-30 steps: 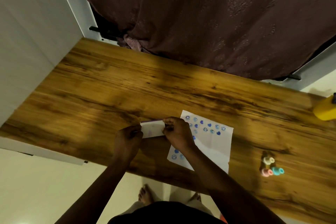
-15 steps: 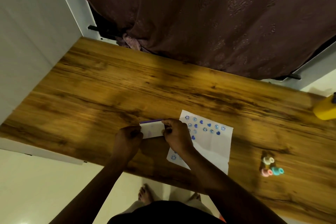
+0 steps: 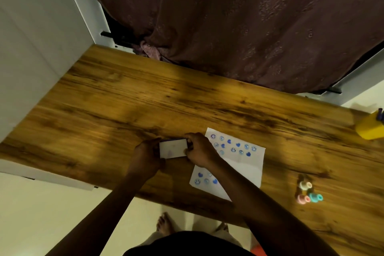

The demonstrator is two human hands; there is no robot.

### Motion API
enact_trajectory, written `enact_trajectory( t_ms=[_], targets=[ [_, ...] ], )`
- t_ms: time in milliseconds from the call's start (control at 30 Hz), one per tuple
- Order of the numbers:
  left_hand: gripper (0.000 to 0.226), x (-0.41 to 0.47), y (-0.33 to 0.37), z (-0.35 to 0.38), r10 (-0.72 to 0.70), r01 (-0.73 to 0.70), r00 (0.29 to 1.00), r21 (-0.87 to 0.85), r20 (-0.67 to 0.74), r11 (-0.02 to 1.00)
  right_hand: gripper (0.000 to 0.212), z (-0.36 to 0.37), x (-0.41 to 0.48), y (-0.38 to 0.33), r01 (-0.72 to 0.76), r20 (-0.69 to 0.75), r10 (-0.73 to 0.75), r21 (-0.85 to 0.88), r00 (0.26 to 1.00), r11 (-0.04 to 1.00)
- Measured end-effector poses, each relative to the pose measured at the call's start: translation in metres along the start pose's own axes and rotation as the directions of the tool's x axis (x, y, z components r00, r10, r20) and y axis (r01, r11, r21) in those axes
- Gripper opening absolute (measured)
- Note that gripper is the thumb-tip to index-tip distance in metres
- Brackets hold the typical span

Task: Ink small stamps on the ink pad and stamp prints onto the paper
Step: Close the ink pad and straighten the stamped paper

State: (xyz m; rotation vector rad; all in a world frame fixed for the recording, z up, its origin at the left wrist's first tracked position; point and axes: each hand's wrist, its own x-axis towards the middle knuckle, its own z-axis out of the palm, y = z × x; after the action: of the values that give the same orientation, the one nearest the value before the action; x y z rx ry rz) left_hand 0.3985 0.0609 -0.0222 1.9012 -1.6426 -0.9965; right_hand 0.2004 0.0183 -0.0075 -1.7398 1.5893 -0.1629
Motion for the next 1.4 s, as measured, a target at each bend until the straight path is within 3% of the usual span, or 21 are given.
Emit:
enact_trajectory(
  t_ms=[333,600,700,867,1133,1267,1400],
  targets=[
    [0.056,0.004,0.002,-0.002,0.036,-0.035,0.999,0.026,-0.012,0.999,0.051,0.0,-0.002,-0.005,-0.026,-0.045,0.027,0.028,0.999,0.999],
    [0.051,0.003,0.001,0.007,0.022,-0.023,1.0,-0.035,-0.018,0.999,0.043,0.011,-0.013,-0.002,-0.113,-0.133,0.153,0.269,0.979,0.956],
    [0.051,0.0,0.002,0.012,0.043,-0.045,0.998,-0.046,-0.053,0.998,0.035,0.011,-0.015,-0.001,-0.106,-0.181,0.163,0.287,0.97,0.952],
    [0.043,-0.001,0.013,0.019,0.068,-0.08,0.993,-0.13,-0.098,0.988,0.038,-0.002,-0.021,0.003,-0.05,-0.277,0.137,0.299,0.951,0.953],
    [0.072,0.015,0.064,0.041,0.097,-0.101,0.995,-0.162,-0.03,0.982,0.037,-0.044,-0.035,0.033,-0.018,-0.401,0.191,0.396,0.896,0.918],
    [0.076,0.025,0.099,0.064,0.144,-0.141,0.99,-0.153,0.009,0.978,0.03,-0.07,-0.047,0.061,-0.035,-0.482,0.246,0.404,0.841,0.914],
    [0.077,0.031,0.139,0.098,0.223,-0.219,0.975,-0.145,0.014,0.965,0.037,-0.099,-0.064,0.093,-0.042,-0.509,0.328,0.494,0.796,0.869]
  ],
)
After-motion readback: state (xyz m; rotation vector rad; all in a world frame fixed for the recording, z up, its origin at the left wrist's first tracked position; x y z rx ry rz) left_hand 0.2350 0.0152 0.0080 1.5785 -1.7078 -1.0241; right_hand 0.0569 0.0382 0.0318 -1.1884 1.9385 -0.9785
